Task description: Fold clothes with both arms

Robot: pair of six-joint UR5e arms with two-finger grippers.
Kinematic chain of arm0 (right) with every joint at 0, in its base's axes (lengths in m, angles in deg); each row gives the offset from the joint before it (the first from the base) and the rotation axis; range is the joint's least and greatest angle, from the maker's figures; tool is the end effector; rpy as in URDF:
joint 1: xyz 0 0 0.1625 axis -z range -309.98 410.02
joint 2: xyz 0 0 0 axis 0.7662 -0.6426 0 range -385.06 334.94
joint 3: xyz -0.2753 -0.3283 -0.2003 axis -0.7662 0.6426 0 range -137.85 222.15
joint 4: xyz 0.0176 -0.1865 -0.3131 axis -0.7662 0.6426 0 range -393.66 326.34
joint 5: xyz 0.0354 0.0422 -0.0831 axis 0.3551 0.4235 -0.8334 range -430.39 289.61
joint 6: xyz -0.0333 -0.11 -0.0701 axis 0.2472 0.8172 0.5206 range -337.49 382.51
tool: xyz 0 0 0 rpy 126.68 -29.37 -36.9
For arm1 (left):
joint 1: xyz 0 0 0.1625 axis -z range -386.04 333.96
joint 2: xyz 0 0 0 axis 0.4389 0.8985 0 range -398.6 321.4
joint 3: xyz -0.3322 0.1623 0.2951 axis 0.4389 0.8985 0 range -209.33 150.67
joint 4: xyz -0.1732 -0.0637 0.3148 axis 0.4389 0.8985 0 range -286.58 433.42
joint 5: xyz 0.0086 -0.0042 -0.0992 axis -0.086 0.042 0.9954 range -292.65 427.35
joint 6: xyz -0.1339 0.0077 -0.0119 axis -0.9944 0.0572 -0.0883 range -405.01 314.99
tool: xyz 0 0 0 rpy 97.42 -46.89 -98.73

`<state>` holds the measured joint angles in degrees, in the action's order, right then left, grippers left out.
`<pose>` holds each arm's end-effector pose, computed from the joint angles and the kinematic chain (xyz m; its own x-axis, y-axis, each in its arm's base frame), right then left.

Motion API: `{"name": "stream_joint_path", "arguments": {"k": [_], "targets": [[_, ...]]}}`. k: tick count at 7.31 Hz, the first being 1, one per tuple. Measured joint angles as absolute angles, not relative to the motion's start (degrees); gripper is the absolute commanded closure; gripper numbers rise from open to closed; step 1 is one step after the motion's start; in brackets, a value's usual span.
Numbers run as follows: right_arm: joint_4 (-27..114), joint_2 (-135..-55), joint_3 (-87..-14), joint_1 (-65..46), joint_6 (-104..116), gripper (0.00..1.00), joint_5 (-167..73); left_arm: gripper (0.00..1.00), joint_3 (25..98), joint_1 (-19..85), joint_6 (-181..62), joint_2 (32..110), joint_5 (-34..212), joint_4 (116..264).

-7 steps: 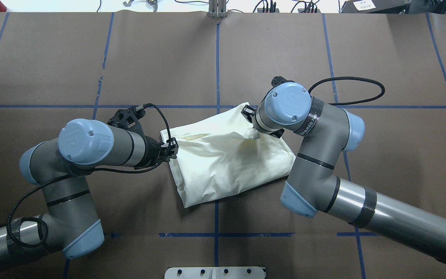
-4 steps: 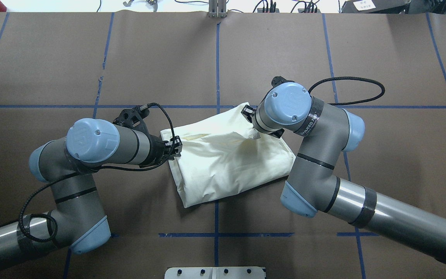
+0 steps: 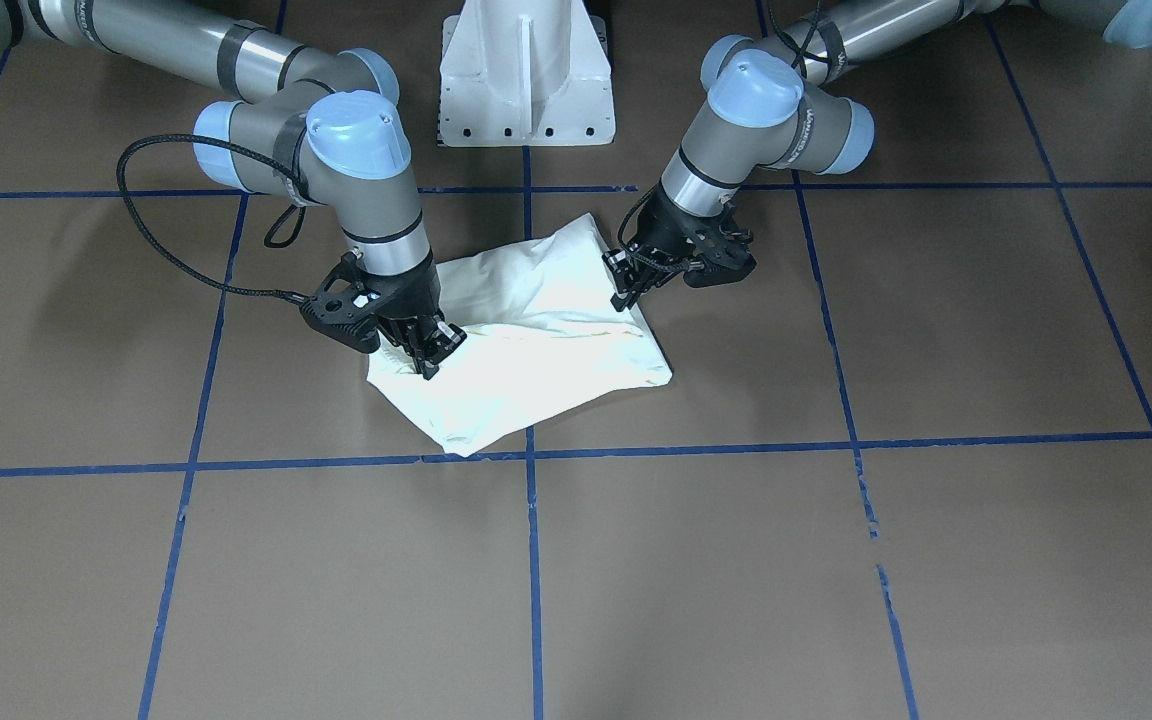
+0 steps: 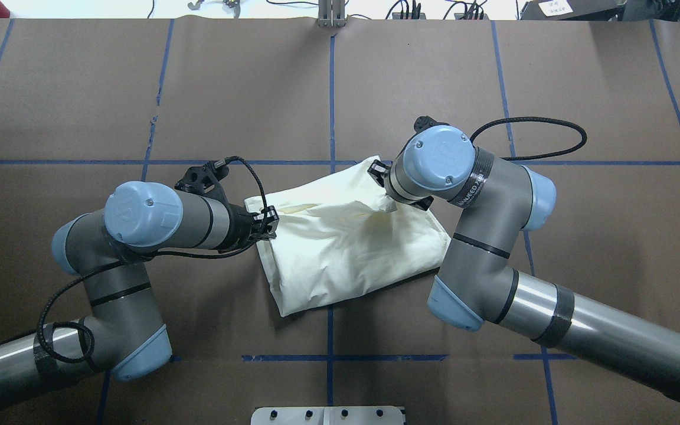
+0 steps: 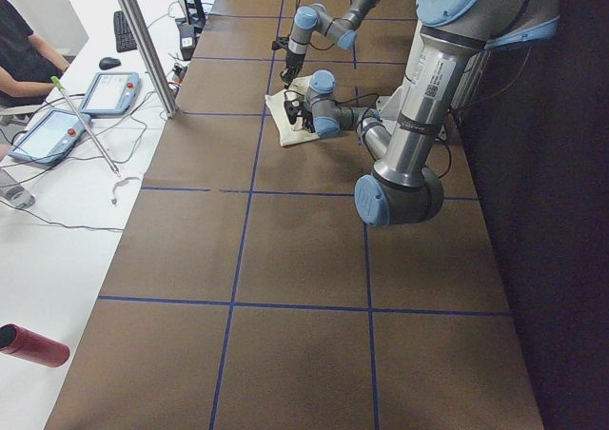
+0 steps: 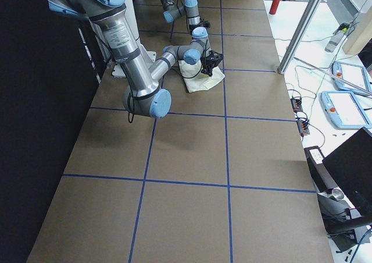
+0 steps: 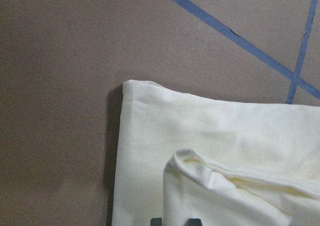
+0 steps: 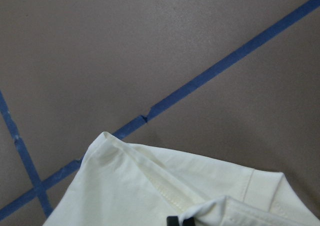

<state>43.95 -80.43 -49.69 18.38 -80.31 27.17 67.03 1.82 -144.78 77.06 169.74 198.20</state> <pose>-0.5421 -0.4698 0.3626 0.4495 0.5352 0.7152 -0.5490 0.7971 -0.2514 0.5286 -0.3974 0.3690 0.2955 -0.3436 -0.8914 0.3369 0.9106 -0.2393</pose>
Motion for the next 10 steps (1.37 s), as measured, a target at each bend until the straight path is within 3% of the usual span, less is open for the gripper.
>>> {"name": "stream_joint_path", "arguments": {"k": [6,7,8,9,10], "targets": [[44.00,-77.47,-46.71,17.50,-79.92,0.98,27.23,1.00,66.44,5.26,-143.73,76.83,169.86,198.03],[43.92,-75.84,-44.03,17.25,-79.50,0.64,27.25,1.00,65.49,5.45,-143.73,76.83,169.79,198.19],[43.88,-74.20,-41.47,16.78,-78.61,0.38,27.28,1.00,64.16,5.78,-143.79,76.93,169.76,198.32],[43.85,-73.27,-39.81,16.25,-77.21,0.01,27.32,1.00,62.56,6.26,-143.84,77.16,169.75,198.50],[43.81,-72.79,-38.88,15.74,-75.72,0.00,27.34,1.00,60.87,6.90,-143.87,77.59,169.74,199.10]]}}
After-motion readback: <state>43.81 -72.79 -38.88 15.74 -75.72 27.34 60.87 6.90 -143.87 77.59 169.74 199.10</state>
